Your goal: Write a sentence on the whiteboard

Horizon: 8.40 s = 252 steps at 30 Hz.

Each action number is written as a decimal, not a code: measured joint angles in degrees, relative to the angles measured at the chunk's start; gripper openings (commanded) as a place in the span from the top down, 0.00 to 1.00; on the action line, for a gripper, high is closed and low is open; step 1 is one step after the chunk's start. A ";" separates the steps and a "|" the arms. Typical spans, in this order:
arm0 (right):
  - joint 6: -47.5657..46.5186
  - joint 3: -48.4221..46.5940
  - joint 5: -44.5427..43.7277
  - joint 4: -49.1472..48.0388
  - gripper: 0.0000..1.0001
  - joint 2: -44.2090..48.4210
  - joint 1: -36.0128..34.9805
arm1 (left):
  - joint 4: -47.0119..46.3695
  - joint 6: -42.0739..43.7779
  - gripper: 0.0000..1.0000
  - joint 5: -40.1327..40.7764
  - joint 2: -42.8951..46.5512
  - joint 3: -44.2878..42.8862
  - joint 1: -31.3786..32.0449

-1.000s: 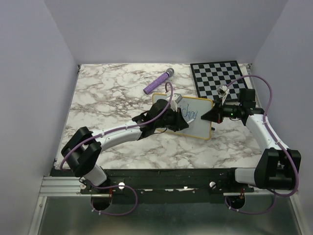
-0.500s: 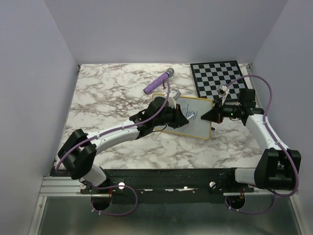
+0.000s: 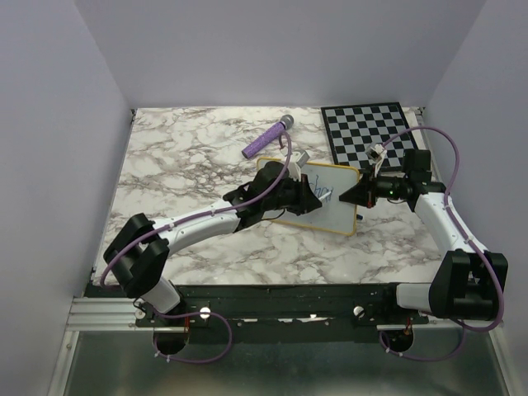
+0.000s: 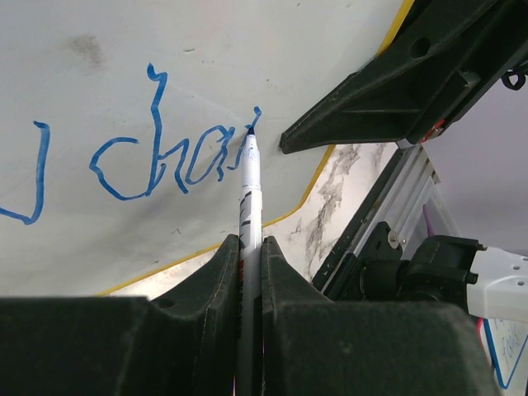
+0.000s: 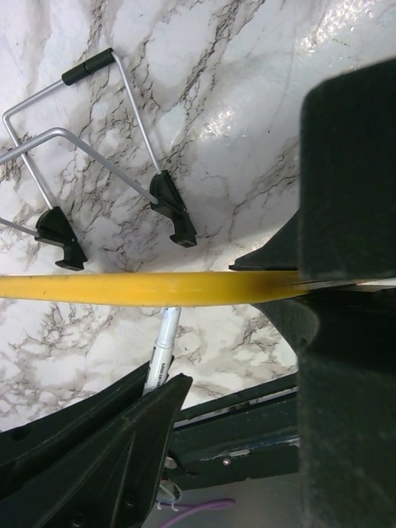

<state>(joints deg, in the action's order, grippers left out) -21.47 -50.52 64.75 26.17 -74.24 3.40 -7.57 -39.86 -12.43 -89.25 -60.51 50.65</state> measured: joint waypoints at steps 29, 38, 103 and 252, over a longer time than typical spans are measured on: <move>0.00 0.00 -0.07 -0.02 0.99 0.00 0.00 | 0.17 -0.02 1.00 -0.76 -1.31 -2.05 0.11; 0.00 0.00 -0.07 -0.04 0.99 0.00 0.00 | 0.15 -0.02 1.00 -1.77 -1.73 -2.05 0.11; -3.50 -0.02 0.11 1.53 0.99 0.79 -0.02 | 1.36 6.01 1.00 4.44 31.91 27.67 -6.32; -6.56 -0.68 0.98 3.91 0.99 0.50 0.00 | -19.56 7.21 1.00 11.96 14.16 36.46 -11.28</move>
<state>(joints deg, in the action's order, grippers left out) -28.03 -51.20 65.73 30.09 -73.73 3.40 -27.14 -32.64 -0.47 -75.09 -24.05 39.38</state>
